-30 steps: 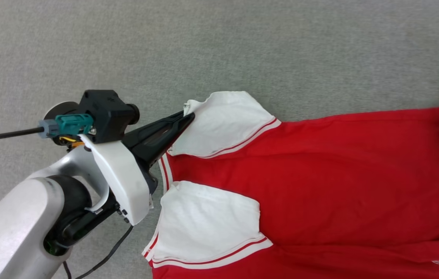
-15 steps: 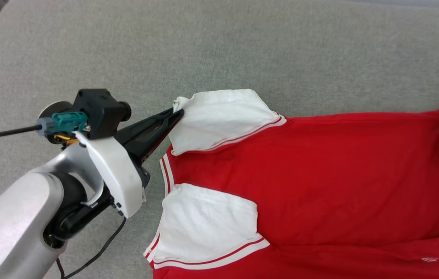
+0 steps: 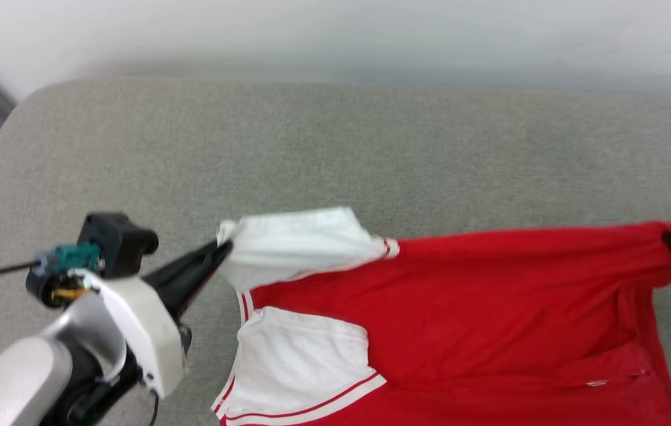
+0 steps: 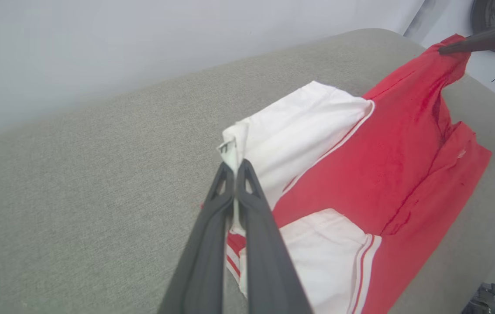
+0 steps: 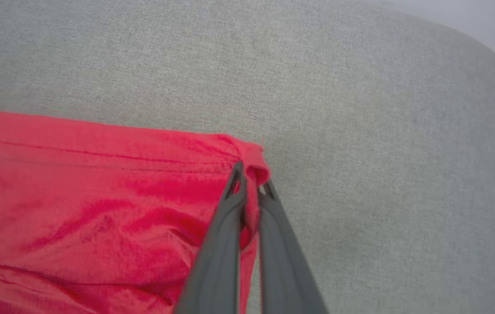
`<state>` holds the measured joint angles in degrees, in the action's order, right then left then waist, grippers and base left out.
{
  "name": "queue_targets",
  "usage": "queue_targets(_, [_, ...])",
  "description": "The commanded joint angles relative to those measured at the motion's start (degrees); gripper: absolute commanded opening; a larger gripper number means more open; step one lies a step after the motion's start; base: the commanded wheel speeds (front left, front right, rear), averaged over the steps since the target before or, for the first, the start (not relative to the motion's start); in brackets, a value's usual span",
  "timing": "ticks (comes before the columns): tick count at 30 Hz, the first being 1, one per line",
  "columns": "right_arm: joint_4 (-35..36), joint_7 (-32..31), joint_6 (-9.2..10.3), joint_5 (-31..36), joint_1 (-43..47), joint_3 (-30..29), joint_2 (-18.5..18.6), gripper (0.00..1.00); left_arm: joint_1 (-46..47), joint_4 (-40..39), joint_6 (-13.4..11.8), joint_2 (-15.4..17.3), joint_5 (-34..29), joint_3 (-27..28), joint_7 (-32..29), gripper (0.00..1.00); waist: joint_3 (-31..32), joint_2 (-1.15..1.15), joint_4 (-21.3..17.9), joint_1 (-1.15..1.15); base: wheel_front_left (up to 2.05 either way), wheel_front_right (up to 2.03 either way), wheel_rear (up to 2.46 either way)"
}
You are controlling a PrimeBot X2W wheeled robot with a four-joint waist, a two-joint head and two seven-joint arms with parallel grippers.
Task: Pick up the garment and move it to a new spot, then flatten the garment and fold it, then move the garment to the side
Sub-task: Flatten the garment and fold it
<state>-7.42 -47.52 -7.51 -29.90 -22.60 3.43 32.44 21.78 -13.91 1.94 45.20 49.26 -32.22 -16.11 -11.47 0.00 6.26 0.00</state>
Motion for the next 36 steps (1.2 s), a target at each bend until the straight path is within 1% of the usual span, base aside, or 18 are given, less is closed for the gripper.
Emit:
queue_targets(1, [1.7, 0.5, 0.04, -0.7, 3.8, -0.6, 0.8, 0.00, -3.1, -0.8, -0.9, 0.9, 0.7, 0.1, 0.2, 0.00, 1.8, 0.00, -1.2, 0.00, 0.00, 0.00, 0.00])
queue_targets(8, [7.0, 0.2, 0.05, -3.2, 15.9, -2.0, 2.0, 0.00, -11.9, -2.8, -3.6, 3.7, 1.6, -1.7, -0.1, 0.00, 2.5, 0.00, -1.5, 0.00, 0.00, 0.00, 0.00])
queue_targets(12, [7.7, -0.1, 0.04, -4.0, 20.1, -1.1, 2.6, 0.00, -16.0, -1.5, -4.4, 3.9, 2.3, -4.0, -1.6, 0.00, 2.3, 0.00, -1.5, 0.00, 0.00, 0.00, 0.00])
queue_targets(15, [7.3, 0.0, 0.05, -3.5, 21.6, 0.6, 3.8, 0.00, -16.5, -0.1, -4.4, 3.8, 1.1, -5.6, -2.6, 0.00, 2.1, 0.00, -1.3, 0.00, 0.00, 0.00, 0.00])
queue_targets(18, [6.8, 0.5, 0.05, -1.5, 22.5, 3.8, 6.9, 0.00, -16.2, 2.0, -3.8, 2.5, -0.1, -7.3, -2.7, 0.00, 1.8, 0.00, -1.0, 0.00, 0.00, 0.00, 0.00])
queue_targets(19, [6.5, 0.8, 0.05, -1.5, 22.7, 4.5, 7.3, 0.00, -16.0, 2.8, -3.6, 2.0, -0.3, -7.8, -2.6, 0.00, 1.6, 0.00, -0.9, 0.00, 0.00, 0.00, 0.00])
queue_targets(27, [4.3, 3.0, 0.05, -3.6, 21.1, 8.0, 8.4, 0.00, -14.2, 9.3, -1.3, -1.1, -3.4, -11.0, -1.7, 0.00, 1.0, 0.00, -0.5, 0.00, 0.00, 0.00, 0.00])
queue_targets(30, [3.5, 3.2, 0.05, -4.4, 21.1, 8.2, 8.1, 0.00, -14.0, 10.7, -0.8, -1.9, -3.8, -11.6, -1.4, 0.00, 1.3, 0.00, -0.4, 0.00, 0.00, 0.00, 0.00])
queue_targets(31, [2.9, 3.4, 0.05, -4.8, 21.2, 7.9, 7.7, 0.41, -13.9, 11.4, -0.5, -2.2, -4.0, -11.9, -1.2, 0.00, 1.6, 0.00, -0.4, 0.00, 0.00, 0.00, 0.00])
queue_targets(32, [2.1, 3.2, 0.05, -5.3, 21.5, 7.4, 7.2, 1.00, -14.0, 12.0, -0.5, -2.7, -3.5, -12.2, -1.4, 0.00, 1.9, 0.00, -0.3, 0.00, 0.00, 0.00, 0.00])
queue_targets(33, [2.0, 3.2, 0.04, -5.4, 21.9, 7.4, 7.0, 1.00, -14.3, 12.5, -0.5, -3.1, -3.2, -12.3, -1.7, 0.18, 2.3, 0.00, -0.3, 0.00, 0.00, 0.00, 0.00])
queue_targets(34, [2.2, 3.6, 0.04, -5.8, 22.0, 7.3, 6.8, 1.00, -14.4, 12.8, -0.5, -3.4, -3.0, -12.5, -1.7, 0.48, 2.6, 0.00, -0.3, 0.00, 0.00, 0.00, 0.00])
queue_targets(35, [2.6, 4.0, 0.04, -6.1, 22.2, 7.0, 6.5, 1.00, -14.5, 13.0, -0.6, -3.6, -3.0, -12.5, -1.3, 1.00, 3.1, 0.00, -0.4, 0.00, 0.00, 0.00, 0.00])
queue_targets(36, [2.7, 4.2, 0.04, -6.5, 22.4, 6.6, 6.3, 1.00, -14.6, 13.0, -0.9, -3.9, -3.1, -12.4, -0.7, 1.00, 3.5, 0.00, -0.4, 0.00, 0.00, 0.00, 0.00])
